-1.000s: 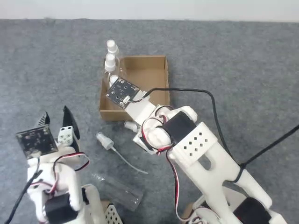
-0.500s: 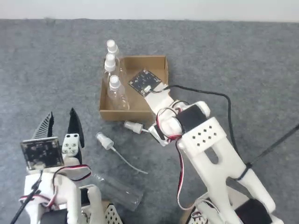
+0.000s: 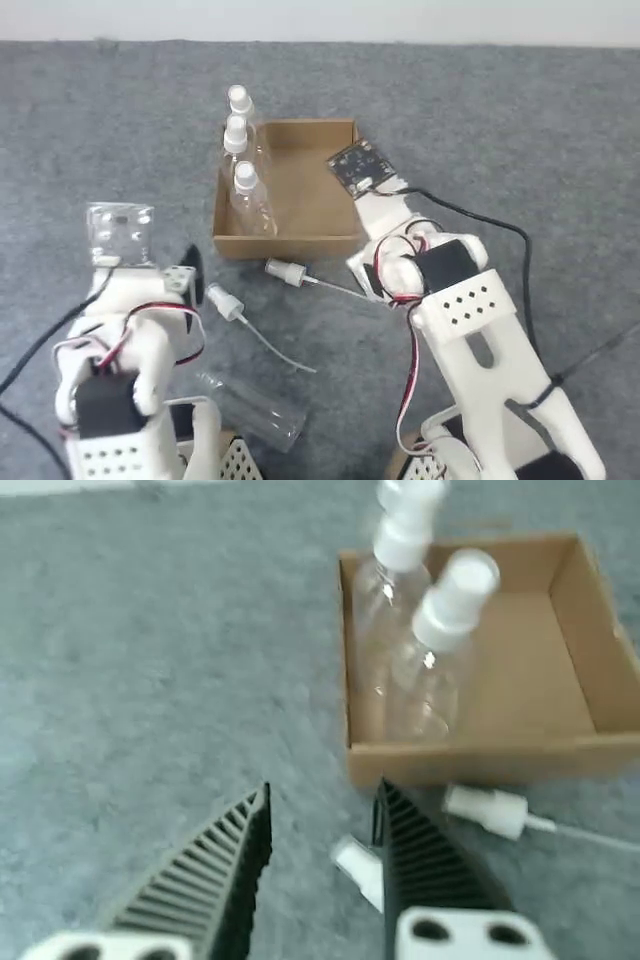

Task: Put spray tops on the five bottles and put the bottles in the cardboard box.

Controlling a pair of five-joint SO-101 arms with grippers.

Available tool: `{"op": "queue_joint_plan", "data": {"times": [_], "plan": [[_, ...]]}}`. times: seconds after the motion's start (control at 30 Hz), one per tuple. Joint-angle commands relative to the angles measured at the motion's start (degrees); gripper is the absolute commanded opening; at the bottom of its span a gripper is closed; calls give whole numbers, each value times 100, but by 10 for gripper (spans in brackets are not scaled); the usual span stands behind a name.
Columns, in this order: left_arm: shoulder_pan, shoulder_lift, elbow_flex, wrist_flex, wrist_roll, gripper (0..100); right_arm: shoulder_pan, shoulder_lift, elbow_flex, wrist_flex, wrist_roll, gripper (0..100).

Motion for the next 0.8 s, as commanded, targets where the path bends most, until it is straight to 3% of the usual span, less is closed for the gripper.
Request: {"op": "queue_joint_plan", "data": {"times": [0.0,0.2,0.47,0.77], "plan": [[176,413,-303,97,255,156,57,-268,-18,-145,-88,90],[396,1389,-303,88,1046,156,66,-259,53,-224,-88,90],[352,2356,-251,88,1178,152,75,-259,53,-224,-88,90],[378,2426,523,-413,2523,156,75,-259,53,-215,-79,90]]}}
